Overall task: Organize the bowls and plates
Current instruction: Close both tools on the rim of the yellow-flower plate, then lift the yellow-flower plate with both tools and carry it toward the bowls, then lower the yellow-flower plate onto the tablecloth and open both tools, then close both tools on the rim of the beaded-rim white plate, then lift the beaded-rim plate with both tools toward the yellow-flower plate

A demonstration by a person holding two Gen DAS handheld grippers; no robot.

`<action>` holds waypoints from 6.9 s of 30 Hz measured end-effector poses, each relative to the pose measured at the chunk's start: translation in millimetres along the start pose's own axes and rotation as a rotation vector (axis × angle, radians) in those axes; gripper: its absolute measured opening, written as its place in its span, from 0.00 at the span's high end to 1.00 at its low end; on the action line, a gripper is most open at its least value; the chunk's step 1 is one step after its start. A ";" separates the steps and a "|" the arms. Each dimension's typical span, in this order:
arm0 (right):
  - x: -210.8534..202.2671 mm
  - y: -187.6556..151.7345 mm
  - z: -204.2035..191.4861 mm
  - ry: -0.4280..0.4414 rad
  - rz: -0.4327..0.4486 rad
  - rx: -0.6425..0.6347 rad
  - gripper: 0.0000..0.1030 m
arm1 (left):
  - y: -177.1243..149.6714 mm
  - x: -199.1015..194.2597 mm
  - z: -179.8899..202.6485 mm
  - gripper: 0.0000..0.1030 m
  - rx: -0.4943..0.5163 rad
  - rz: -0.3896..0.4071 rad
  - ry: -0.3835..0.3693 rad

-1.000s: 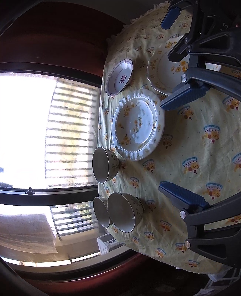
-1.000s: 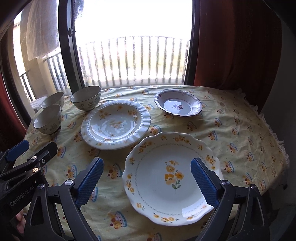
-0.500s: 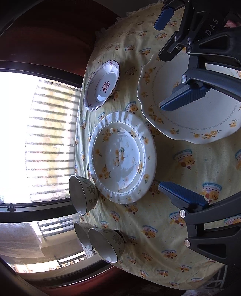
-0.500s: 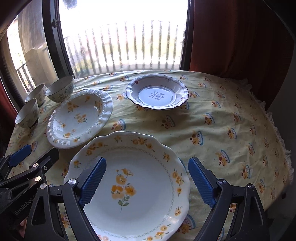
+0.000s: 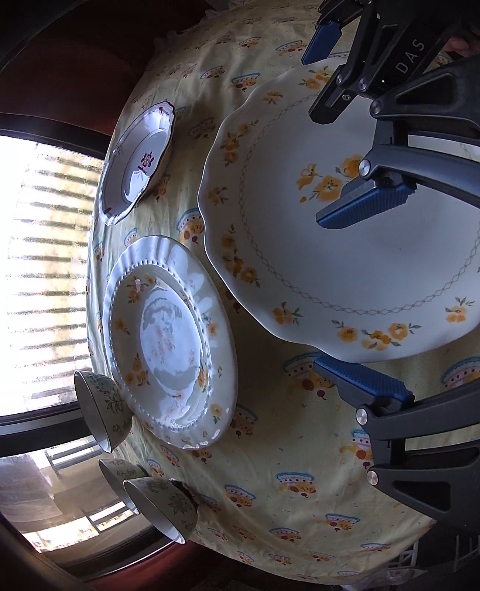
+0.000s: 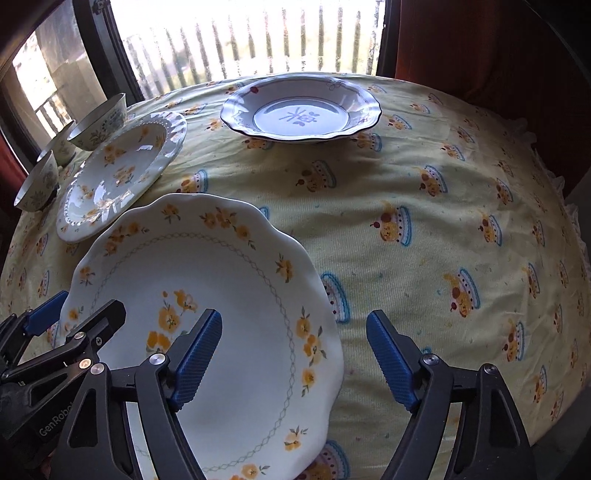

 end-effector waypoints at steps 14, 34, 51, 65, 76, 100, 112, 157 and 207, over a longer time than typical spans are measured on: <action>12.9 -10.1 -14.6 0.086 -0.057 -0.053 0.31 | -15.2 11.0 0.3 0.30 -0.066 -0.057 0.010; -8.0 -2.5 -25.3 0.017 -0.062 0.048 0.32 | -1.6 -11.7 -9.2 0.32 0.050 -0.062 -0.019; -46.1 19.9 -118.4 -0.032 0.025 0.091 0.32 | 22.4 -39.5 -113.5 0.32 0.087 -0.010 -0.045; -46.1 13.9 -242.2 -0.022 0.008 0.096 0.33 | 22.6 -38.4 -233.9 0.33 0.077 -0.032 -0.039; -28.8 0.9 -311.1 -0.014 -0.062 0.059 0.37 | 9.0 -23.9 -296.2 0.32 0.043 -0.074 0.001; -35.6 -1.6 -333.0 -0.040 -0.121 0.026 0.31 | 17.2 -29.1 -312.2 0.21 0.057 -0.144 -0.012; -85.1 46.4 -305.7 -0.067 0.015 0.048 0.22 | 67.1 -52.6 -281.1 0.20 0.071 -0.075 -0.080; 60.8 179.7 -145.1 0.060 0.000 0.007 0.23 | 157.1 83.7 -141.8 0.25 -0.072 -0.119 0.075; 40.9 72.8 -113.3 0.057 -0.164 0.079 0.42 | 69.8 59.5 -100.5 0.32 -0.032 -0.222 0.015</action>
Point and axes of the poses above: each gripper's, at about its wrist camera, not at the fingertips, and x roughly the way its jaws point, z to its right, y to its top, the point moved 9 cm from there along x, roughly the way its jaws point, and after that the axes turned 8 degrees about -y, right-handed, at the moved point
